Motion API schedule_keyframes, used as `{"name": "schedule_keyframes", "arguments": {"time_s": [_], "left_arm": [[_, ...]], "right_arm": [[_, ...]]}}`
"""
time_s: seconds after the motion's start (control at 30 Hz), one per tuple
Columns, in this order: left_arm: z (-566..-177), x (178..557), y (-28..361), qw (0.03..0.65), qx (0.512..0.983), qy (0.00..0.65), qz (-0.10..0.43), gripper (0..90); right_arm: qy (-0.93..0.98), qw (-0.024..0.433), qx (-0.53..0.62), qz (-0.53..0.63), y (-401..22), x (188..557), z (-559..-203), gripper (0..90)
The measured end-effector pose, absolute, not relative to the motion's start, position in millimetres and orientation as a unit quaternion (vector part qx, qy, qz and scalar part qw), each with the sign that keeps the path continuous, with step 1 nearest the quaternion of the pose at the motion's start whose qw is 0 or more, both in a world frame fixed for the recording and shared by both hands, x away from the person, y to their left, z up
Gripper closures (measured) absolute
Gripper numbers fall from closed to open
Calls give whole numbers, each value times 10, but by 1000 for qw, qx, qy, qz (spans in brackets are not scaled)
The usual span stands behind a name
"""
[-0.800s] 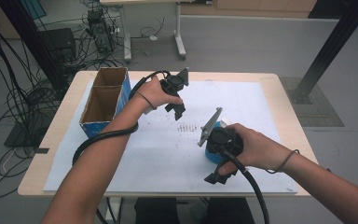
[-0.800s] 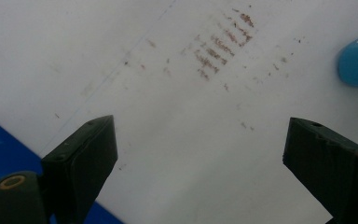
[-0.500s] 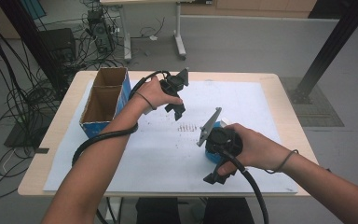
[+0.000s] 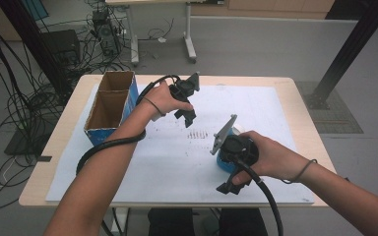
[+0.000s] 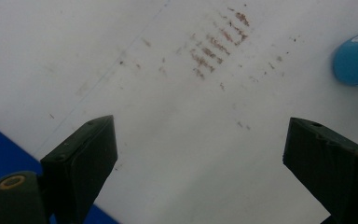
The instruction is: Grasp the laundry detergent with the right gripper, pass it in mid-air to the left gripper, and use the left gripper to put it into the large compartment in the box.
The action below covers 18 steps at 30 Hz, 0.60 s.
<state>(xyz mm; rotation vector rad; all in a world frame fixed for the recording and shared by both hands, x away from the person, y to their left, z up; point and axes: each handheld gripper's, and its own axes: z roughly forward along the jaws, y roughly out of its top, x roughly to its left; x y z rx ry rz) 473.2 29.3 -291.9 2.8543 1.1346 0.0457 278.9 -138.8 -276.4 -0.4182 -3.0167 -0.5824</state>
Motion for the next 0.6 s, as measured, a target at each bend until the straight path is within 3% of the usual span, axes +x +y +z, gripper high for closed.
{"name": "schedule_keyframes", "arguments": {"time_s": [0.6], "left_arm": [[-2882,4703,344,44,927,373,15,103]], "right_arm": [[-967,25,-167,-190,-1691,2676,-2794,63]]}}
